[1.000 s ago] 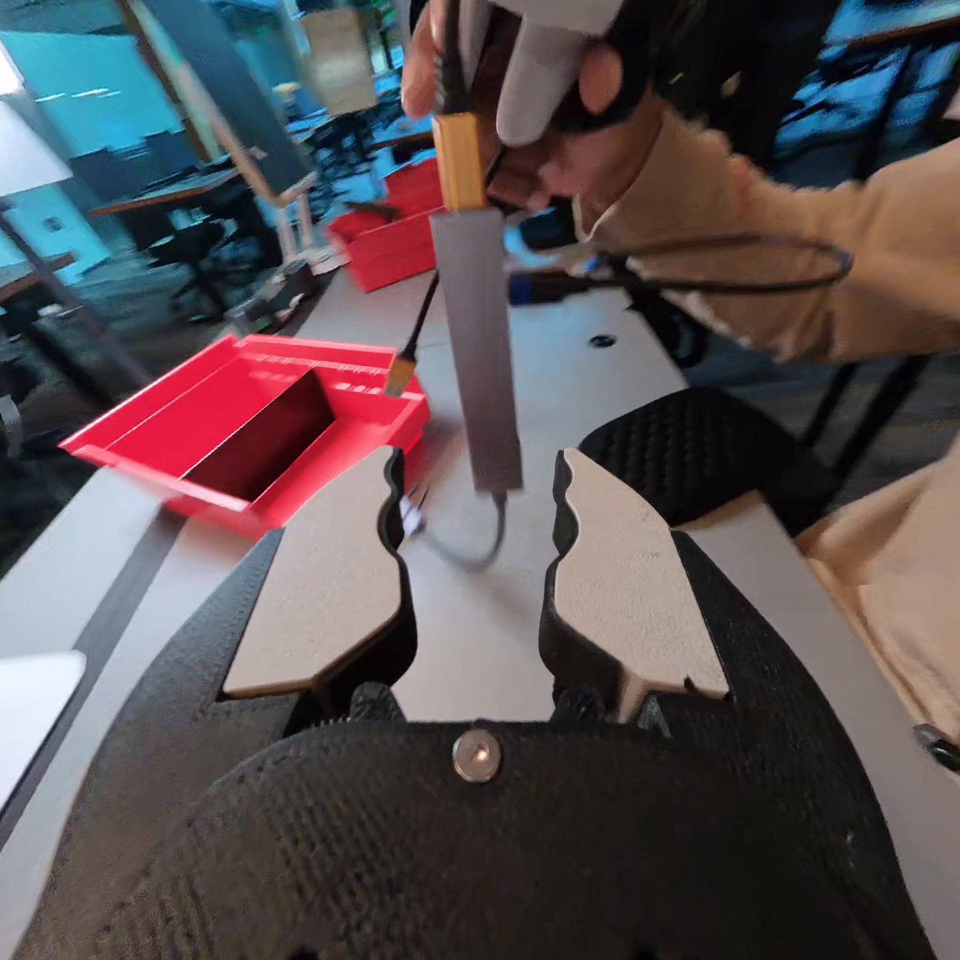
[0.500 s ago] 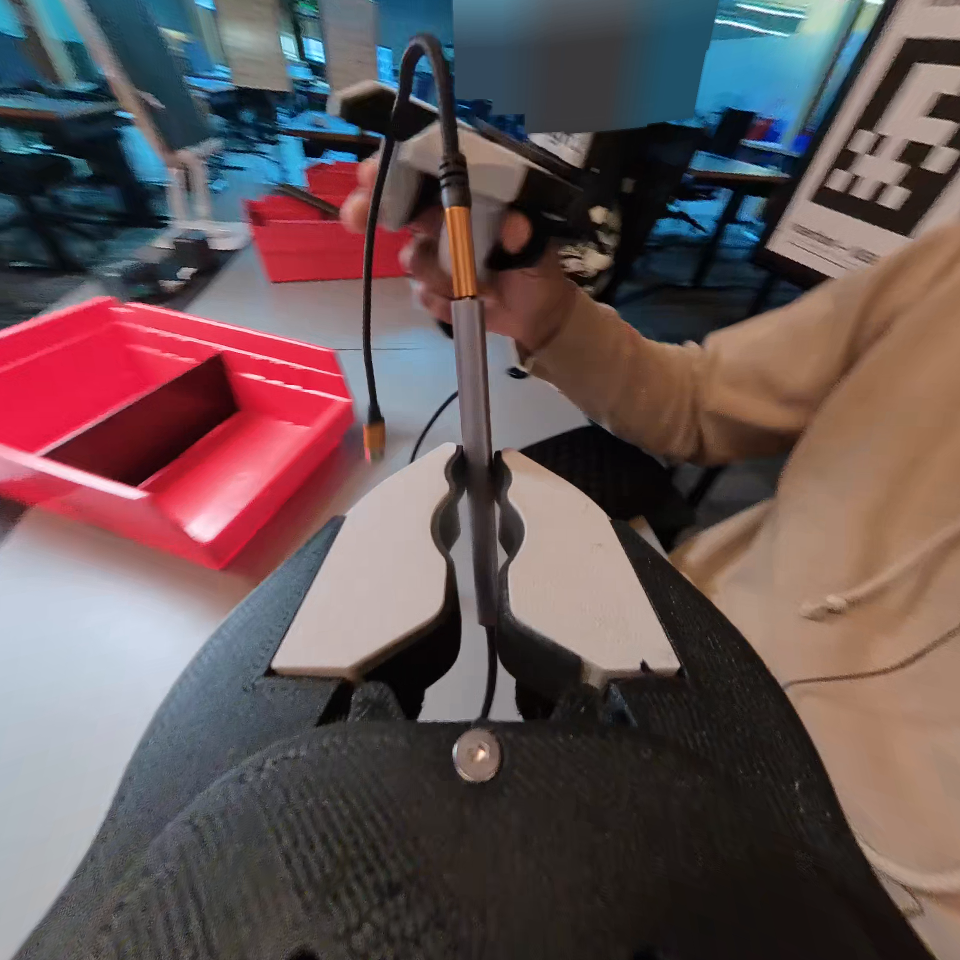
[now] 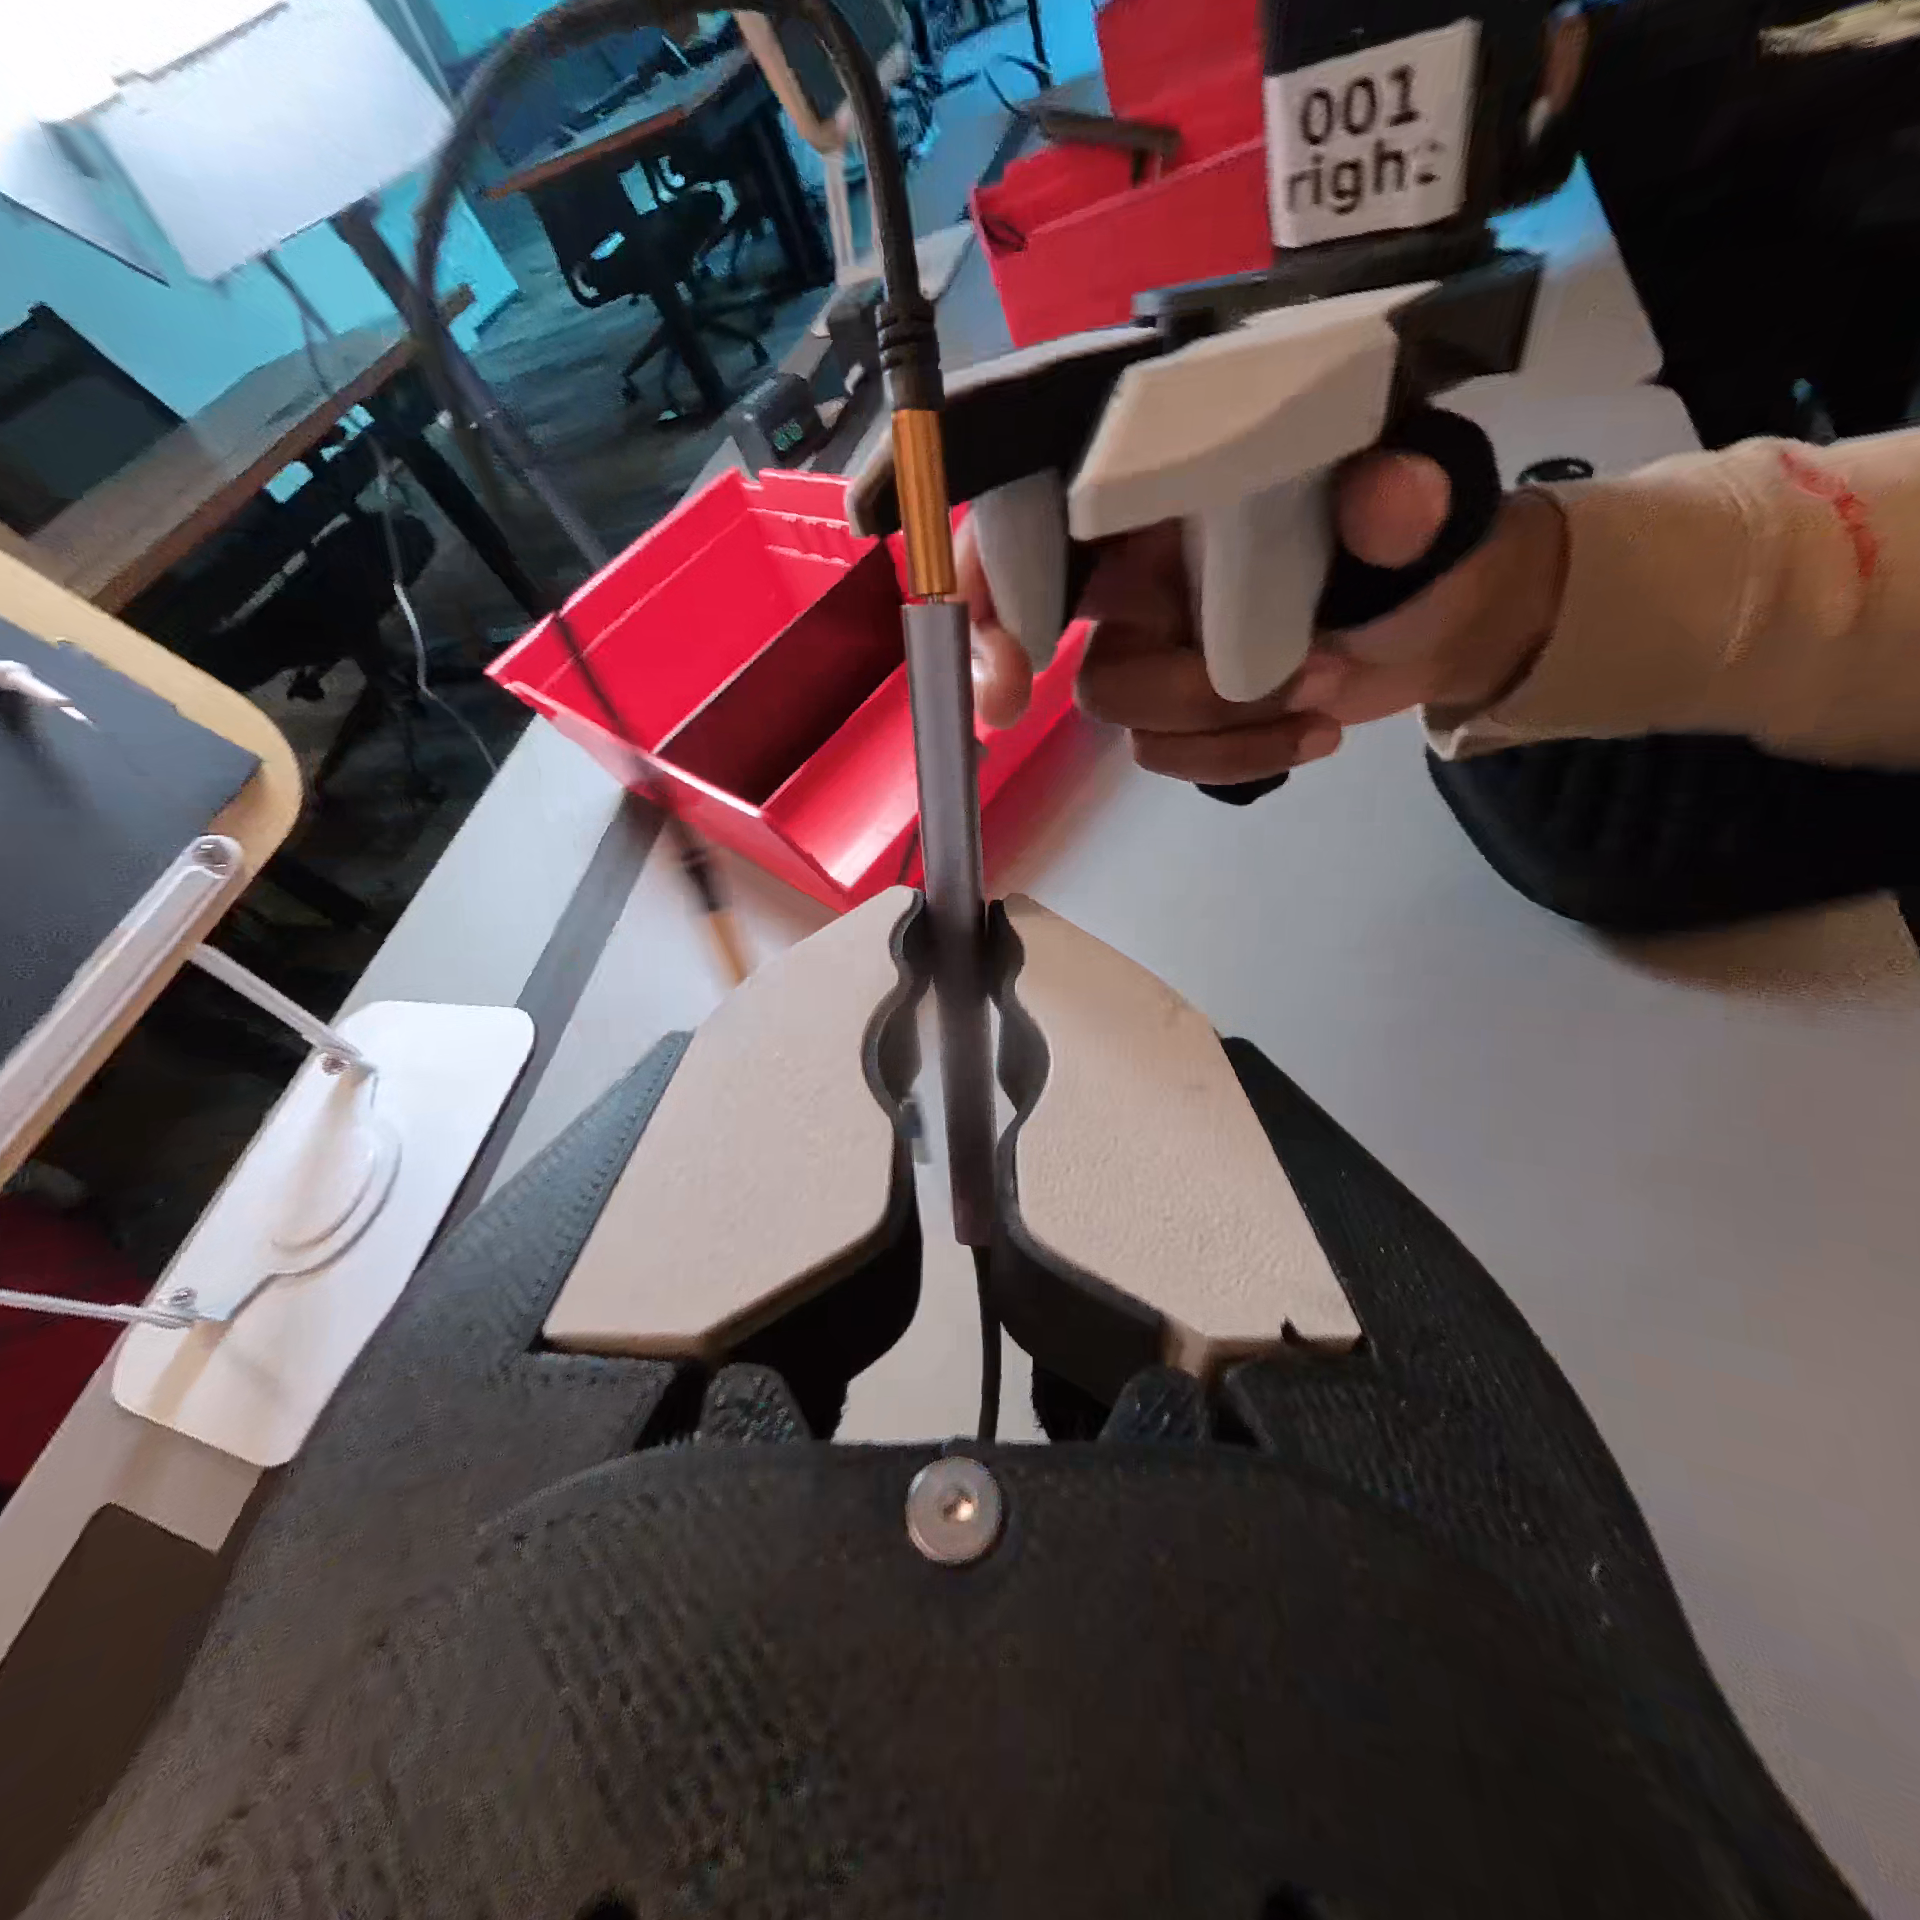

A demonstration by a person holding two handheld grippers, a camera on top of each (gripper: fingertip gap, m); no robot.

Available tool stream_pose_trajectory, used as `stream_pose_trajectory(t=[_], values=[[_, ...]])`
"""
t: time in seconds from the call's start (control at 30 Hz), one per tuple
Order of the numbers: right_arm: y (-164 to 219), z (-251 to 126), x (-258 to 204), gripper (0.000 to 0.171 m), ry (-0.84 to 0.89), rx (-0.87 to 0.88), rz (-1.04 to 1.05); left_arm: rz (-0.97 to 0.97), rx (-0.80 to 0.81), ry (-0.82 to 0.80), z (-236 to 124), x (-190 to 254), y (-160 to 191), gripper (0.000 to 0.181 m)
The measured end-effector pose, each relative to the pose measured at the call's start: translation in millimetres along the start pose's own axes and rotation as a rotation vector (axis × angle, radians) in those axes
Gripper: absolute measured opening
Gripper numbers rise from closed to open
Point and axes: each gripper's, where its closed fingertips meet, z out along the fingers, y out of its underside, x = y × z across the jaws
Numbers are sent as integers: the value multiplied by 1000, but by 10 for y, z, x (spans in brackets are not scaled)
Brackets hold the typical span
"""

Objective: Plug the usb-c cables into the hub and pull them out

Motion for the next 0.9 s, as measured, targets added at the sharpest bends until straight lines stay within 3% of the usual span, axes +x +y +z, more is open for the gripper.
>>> stream_pose_trajectory(t=[0.27, 0.9], values=[[-28, -201, -121, 8, -146, 11, 20, -70, -16, 211, 197, 380, 61, 10], [-90, -309, -161, 6, -209, 81, 71, -153, 92, 331, 207, 486, -23, 10]])
